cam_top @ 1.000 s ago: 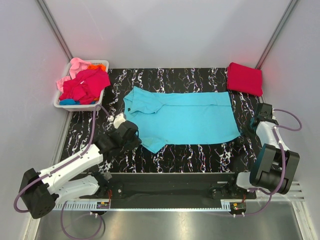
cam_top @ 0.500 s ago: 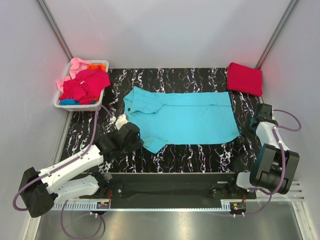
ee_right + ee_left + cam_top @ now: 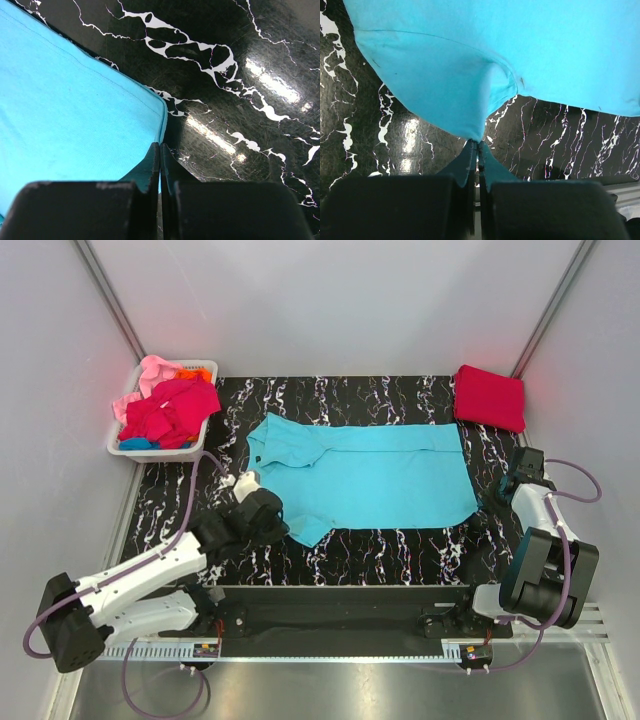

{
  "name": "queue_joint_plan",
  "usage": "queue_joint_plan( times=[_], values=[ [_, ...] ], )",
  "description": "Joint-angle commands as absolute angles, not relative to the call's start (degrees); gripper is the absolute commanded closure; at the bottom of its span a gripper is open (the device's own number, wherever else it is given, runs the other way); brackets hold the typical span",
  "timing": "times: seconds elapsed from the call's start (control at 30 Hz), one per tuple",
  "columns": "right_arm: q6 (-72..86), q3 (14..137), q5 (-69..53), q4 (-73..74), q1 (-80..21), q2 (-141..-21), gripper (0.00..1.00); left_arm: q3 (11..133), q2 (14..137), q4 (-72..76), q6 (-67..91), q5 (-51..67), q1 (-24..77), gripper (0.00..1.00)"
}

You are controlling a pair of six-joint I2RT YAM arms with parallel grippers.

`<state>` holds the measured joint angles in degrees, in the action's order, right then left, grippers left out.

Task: Fold and stack the t-shirts
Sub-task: Fold the tshirt

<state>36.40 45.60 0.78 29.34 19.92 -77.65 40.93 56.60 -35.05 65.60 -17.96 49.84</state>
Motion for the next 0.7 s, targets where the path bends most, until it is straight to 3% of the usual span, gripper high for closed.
queue_joint_plan(
  times=[0.0, 0.3, 0.67],
  values=[
    [35.95, 45.35, 0.18, 27.77, 20.13, -77.08, 1.0, 44.12, 55.2, -34.98, 66.36, -21.09, 50.8, 1.0],
    [34.89, 48.25, -3.33, 27.16, 20.13, -76.82, 1.0, 47.98, 55.81, -38.84, 66.89, -30.22, 51.06, 1.0],
    [35.07, 55.81, -10.54, 24.0, 20.13, -81.03, 1.0, 60.64, 69.86, -40.08, 63.9, -37.09, 46.59, 1.0]
  ],
)
